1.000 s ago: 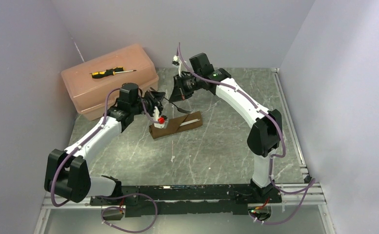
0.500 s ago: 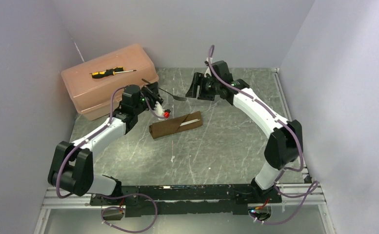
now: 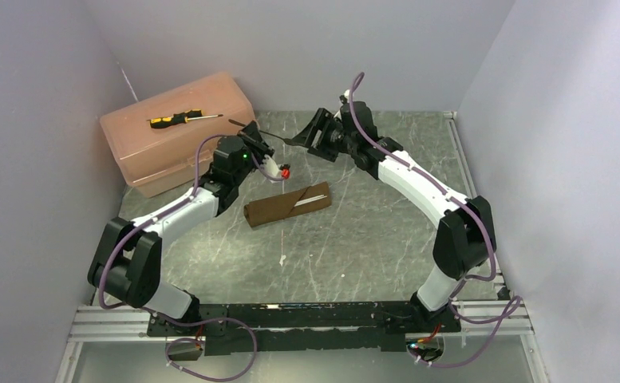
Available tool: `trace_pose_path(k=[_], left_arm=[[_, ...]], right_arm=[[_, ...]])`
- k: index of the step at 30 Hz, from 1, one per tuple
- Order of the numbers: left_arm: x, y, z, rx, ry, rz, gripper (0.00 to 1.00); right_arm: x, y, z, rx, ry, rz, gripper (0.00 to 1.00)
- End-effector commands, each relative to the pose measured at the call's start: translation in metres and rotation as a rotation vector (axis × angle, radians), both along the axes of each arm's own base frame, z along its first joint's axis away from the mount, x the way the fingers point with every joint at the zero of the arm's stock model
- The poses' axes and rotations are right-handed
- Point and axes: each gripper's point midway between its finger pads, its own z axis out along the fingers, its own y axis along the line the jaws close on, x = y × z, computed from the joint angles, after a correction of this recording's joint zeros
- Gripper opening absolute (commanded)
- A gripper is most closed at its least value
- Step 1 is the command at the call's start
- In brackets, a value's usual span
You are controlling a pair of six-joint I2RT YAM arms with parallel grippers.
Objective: Fold the napkin into a case and place the utensils inside
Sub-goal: Pass from the left arm to the right
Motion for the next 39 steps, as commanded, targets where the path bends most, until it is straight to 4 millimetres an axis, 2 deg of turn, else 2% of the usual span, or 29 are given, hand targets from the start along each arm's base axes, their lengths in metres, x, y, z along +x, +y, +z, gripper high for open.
trace_pose_path(k=[1, 6, 11, 15, 27, 32, 33, 36, 37, 39], left_arm=[[0.003, 0.007, 0.055, -0.087, -0.134, 0.058, 0.03], [0.001, 0.008, 0.062, -0.1, -0.145, 0.057, 0.03], [0.004, 0.009, 0.07, -0.136, -0.147, 0.083, 0.03], [0.005, 0.01, 0.078, -0.157, -0.151, 0.096, 0.03], [0.002, 0.011, 0.073, -0.17, -0.135, 0.11, 0.03], [0.003, 0.011, 0.073, -0.18, -0.131, 0.123, 0.03], [0.002, 0.011, 0.071, -0.181, -0.127, 0.121, 0.03], [0.002, 0.011, 0.065, -0.177, -0.109, 0.13, 0.03], [0.003, 0.012, 0.061, -0.175, -0.093, 0.14, 0.06], [0.004, 0.016, 0.047, -0.175, -0.019, 0.178, 0.28]], right_arm=[[0.012, -0.005, 0.033, 0.055, -0.063, -0.086, 0.68], [0.02, -0.009, 0.027, 0.048, -0.038, -0.142, 0.68], [0.035, -0.001, 0.039, 0.131, -0.058, -0.172, 0.66], [0.045, 0.007, 0.037, 0.179, -0.044, -0.181, 0.61], [0.061, 0.019, 0.056, 0.343, -0.071, -0.182, 0.52], [0.064, 0.024, 0.054, 0.362, -0.054, -0.169, 0.35], [0.065, 0.024, 0.053, 0.366, -0.048, -0.17, 0.3], [0.065, 0.022, 0.051, 0.371, -0.034, -0.171, 0.02], [0.066, 0.02, 0.051, 0.369, -0.032, -0.174, 0.0], [0.068, 0.013, 0.049, 0.361, -0.034, -0.186, 0.0]])
